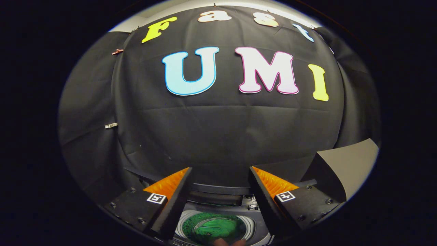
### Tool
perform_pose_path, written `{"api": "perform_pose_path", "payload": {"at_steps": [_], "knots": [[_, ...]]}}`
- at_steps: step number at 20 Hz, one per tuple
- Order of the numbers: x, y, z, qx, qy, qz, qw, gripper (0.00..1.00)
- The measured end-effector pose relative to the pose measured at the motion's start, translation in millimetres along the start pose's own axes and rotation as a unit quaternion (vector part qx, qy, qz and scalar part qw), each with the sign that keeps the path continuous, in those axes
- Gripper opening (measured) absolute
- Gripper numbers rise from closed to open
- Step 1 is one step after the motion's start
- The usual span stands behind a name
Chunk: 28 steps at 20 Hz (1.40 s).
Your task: Put the clothes into the washing machine and then close the washing machine lid.
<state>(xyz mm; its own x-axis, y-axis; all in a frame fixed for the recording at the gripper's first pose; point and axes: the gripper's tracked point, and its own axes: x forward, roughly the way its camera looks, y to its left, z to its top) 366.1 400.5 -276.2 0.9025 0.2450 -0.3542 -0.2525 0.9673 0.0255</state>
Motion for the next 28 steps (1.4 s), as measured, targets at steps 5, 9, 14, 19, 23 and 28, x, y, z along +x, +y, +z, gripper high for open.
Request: {"api": "perform_pose_path", "payload": {"at_steps": [5, 9, 14, 19, 23, 28], "knots": [[-16.1, 0.6, -11.5, 0.006, -0.006, 0.005, 1.000, 1.00], [-40.8, 5.5, -40.0, 0.016, 0.021, 0.016, 1.000, 1.00], [-74.2, 1.3, -93.3, 0.038, 0.067, 0.021, 0.997, 1.00], [-124.9, -5.9, -94.5, 0.046, 0.027, 0.022, 0.998, 1.00], [-155.3, -16.2, -86.0, 0.053, -0.010, 0.016, 0.998, 1.00], [-188.9, -22.9, -79.1, 0.035, -0.032, 0.010, 0.999, 0.99]]}}
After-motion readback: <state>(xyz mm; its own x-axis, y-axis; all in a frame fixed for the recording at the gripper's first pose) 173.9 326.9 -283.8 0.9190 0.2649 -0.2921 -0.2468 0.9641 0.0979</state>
